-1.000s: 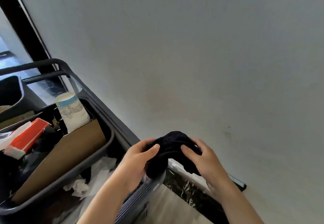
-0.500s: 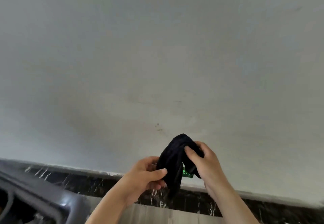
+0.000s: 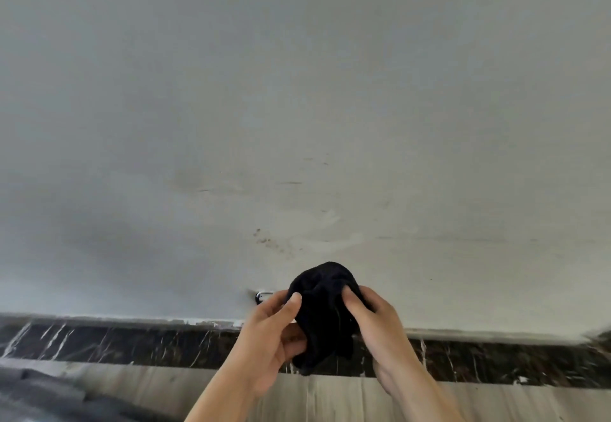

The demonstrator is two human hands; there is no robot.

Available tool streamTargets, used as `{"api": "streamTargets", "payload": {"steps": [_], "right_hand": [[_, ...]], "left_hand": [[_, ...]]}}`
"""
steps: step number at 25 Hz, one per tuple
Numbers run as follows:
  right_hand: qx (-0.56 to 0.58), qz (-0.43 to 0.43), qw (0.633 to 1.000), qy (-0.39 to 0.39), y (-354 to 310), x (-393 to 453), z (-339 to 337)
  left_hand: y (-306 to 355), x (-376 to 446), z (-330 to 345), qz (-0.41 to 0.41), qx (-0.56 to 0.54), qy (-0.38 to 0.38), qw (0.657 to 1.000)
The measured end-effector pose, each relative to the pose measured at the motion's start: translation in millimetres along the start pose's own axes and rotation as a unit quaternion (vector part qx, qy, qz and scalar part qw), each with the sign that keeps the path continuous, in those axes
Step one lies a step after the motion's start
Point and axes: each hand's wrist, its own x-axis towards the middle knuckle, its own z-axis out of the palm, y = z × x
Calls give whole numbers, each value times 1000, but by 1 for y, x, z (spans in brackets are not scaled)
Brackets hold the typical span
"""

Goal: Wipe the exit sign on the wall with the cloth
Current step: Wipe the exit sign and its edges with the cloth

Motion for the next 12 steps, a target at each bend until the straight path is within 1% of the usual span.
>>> {"api": "streamTargets", "payload": {"steps": [2,5,8,12], "right_hand": [[24,29,999,-14,13,10,3],[14,29,999,-22,41,30,9],[9,27,1000,-12,75,55,12],[13,32,999,19,138,101,16]], "left_hand": [[-11,14,-3,-13,-13,0,1000],[-33,40,-14,-27,-19,-1,999],[-63,69,-29,-40,1,6,999],[-115,113,-63,-41,37,28,998]]}}
